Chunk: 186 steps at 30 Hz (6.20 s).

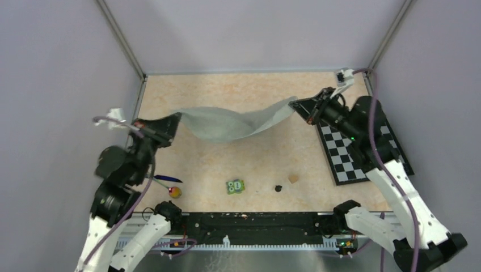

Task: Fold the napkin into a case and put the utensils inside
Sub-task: Fold and flatten the napkin at the center of the board, then place the rectangle-folded napkin at the center of the board.

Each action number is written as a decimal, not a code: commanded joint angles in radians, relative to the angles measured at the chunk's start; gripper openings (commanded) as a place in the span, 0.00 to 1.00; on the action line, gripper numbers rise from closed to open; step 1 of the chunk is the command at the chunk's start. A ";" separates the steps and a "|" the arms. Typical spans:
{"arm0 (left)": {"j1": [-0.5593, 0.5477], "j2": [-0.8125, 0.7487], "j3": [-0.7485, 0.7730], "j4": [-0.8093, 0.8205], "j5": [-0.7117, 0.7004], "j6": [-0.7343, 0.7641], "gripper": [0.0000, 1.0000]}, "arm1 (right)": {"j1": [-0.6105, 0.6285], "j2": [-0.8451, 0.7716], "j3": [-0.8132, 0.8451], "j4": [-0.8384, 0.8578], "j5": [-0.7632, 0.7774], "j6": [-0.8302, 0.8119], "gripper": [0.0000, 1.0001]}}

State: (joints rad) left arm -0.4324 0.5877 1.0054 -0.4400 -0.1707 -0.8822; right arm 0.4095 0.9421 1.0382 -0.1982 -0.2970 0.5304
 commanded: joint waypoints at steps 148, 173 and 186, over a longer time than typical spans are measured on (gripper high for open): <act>0.526 1.021 -0.155 0.237 0.498 0.303 0.00 | -0.239 0.976 0.179 0.019 0.000 -0.079 0.00; 0.540 0.993 -0.213 0.280 0.482 0.282 0.00 | -0.242 0.967 0.145 0.041 -0.027 -0.062 0.00; 0.534 0.810 -0.115 0.198 0.487 0.310 0.69 | -0.210 0.740 0.223 -0.092 0.030 -0.156 0.51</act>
State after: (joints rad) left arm 0.1032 1.4311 0.8890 -0.3065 0.2199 -0.5587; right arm 0.1879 1.7340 1.2217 -0.3450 -0.1932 0.3908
